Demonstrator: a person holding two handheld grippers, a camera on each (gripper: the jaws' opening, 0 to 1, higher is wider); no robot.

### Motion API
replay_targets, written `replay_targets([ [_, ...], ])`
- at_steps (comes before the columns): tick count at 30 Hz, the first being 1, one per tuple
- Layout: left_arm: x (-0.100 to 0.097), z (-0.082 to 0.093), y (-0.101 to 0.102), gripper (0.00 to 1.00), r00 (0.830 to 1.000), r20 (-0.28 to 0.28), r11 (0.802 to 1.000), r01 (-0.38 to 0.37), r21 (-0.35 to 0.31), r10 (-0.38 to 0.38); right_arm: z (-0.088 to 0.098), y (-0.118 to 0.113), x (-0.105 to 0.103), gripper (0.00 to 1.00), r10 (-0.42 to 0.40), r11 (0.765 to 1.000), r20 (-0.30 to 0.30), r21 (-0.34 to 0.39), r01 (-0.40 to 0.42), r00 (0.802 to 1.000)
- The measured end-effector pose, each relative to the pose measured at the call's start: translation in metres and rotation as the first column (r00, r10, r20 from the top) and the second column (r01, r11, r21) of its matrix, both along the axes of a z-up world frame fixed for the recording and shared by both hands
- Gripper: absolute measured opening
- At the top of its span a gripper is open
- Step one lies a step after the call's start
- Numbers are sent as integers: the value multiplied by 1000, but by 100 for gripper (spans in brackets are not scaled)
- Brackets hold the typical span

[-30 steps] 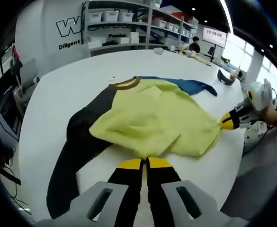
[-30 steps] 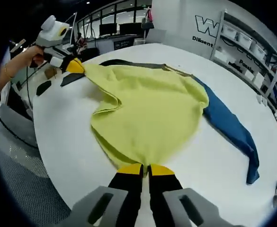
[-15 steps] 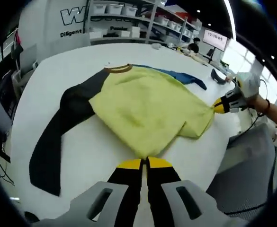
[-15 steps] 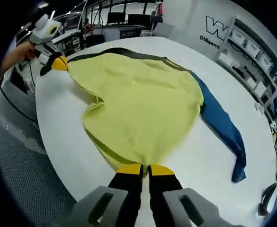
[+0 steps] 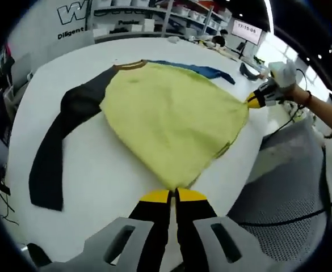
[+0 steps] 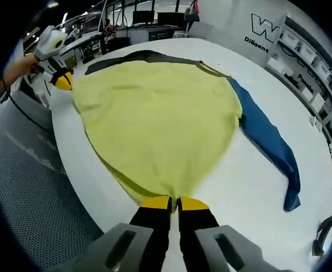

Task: Fold the garment on the visible template until the final outline fits inside the template.

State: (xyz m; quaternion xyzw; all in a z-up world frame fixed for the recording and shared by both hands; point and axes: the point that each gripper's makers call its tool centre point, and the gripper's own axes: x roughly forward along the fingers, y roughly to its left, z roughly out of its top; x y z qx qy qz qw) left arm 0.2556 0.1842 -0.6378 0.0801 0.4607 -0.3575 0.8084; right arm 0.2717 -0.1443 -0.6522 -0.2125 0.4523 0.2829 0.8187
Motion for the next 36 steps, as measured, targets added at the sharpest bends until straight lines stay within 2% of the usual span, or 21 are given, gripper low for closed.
replay_targets([
  [4, -9, -6, 0, 4, 1000, -21, 1000, 7, 10, -7, -1, -3, -5, 0, -15, 1000, -14, 7, 15, 1000],
  [10, -14, -13, 9, 4, 999, -37, 999, -4, 44, 6, -6, -2, -11, 0, 6, 1000, -30, -2, -6, 1000],
  [11, -15, -14, 10, 4, 999, -40, 999, -7, 53, 9, -6, -3, -12, 0, 7, 1000, -34, -8, -7, 999],
  [12, -19, -21, 17, 4, 999, -45, 996, -8, 88, 12, -11, -7, -17, 0, 36, 999, -36, -29, -37, 999],
  [14, -20, -24, 20, 4, 998, -48, 996, -35, 77, 39, -11, -7, -18, 0, 40, 999, -33, -27, -41, 999],
  [17, -23, -25, 20, 4, 998, -56, 996, -36, 80, 40, -12, -8, -20, 0, 38, 999, -40, -25, -39, 999],
  [22, -26, -28, 20, 4, 997, -62, 995, -48, 82, 53, -14, -7, -28, 0, 78, 996, -37, -27, -79, 996],
  [32, -36, -34, 20, 4, 994, -83, 993, -69, 94, 76, -18, -11, -38, 0, 20, 1000, -79, 17, -19, 997],
  [34, -36, -35, 20, 4, 993, -80, 992, -79, 94, 86, -17, -12, -38, 1, -6, 1000, -85, 30, 9, 996],
  [35, -34, -34, 21, 4, 992, -75, 991, -95, 93, 102, -14, -11, -36, 2, -70, 994, -94, 81, 78, 993],
  [36, -32, -32, 22, 5, 991, -64, 990, -114, 86, 119, -11, -10, -33, 4, -99, 988, -91, 106, 108, 991],
])
